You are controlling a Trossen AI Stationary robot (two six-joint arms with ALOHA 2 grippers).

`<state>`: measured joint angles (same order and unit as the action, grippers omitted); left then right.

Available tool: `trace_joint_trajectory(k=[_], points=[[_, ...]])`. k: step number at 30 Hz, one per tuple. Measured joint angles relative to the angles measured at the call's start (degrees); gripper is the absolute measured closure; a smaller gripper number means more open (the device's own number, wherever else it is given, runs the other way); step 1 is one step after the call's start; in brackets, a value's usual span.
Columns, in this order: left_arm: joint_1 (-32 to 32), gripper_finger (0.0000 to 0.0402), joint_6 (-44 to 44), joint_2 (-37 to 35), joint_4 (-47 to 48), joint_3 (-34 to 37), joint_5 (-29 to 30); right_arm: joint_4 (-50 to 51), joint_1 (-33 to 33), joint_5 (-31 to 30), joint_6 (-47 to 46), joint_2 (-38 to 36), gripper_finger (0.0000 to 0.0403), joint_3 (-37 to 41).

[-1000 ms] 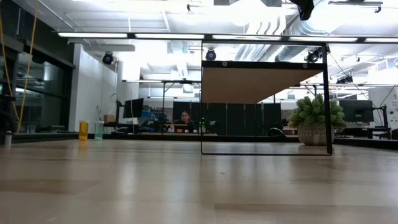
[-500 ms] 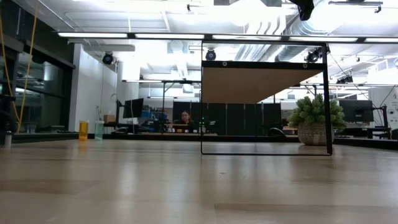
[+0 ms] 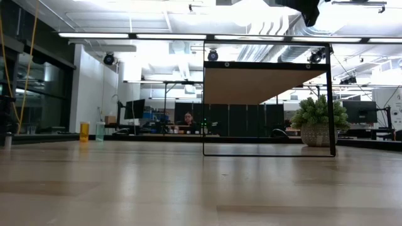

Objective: Pick and place medicine bottles onto shelf by color
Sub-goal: Put the pink pill bottle on the shelf aligned with the other pink pill bottles

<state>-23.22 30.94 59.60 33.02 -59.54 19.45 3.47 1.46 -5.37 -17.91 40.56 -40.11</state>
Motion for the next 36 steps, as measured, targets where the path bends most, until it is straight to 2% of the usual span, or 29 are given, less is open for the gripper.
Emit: trace_joint_trajectory(k=[7,10,12,15,25,30,36], points=[[-8.19,0.011,8.98,12.64,24.72,-14.1,-6.23,0.63,-0.01,-0.01,0.0,0.0,0.0189,0.01],[-11.72,0.011,12.69,18.21,31.43,-17.79,-9.54,0.65,0.0,-0.01,0.01,0.0,0.0189,0.0],[-14.52,0.011,15.37,20.87,31.88,-17.98,-12.14,0.97,-0.01,-0.01,0.02,0.0,0.0189,0.01],[-19.8,0.011,18.92,24.44,31.49,-18.07,-12.47,1.6,0.01,-0.01,0.0,0.0,0.0189,-0.01],[-33.95,0.011,37.73,34.34,38.39,-17.98,-5.95,4.54,-0.01,-0.04,0.02,0.0,0.0189,-0.01],[-36.8,0.011,48.42,33.94,32.65,-12.63,-4.78,4.61,-0.01,-0.12,0.02,0.0,0.0189,-0.01],[-37.12,0.011,48.66,33.74,27.4,-6.9,-5.48,4.58,-0.01,-0.78,0.0,0.0,0.0189,-0.01]])
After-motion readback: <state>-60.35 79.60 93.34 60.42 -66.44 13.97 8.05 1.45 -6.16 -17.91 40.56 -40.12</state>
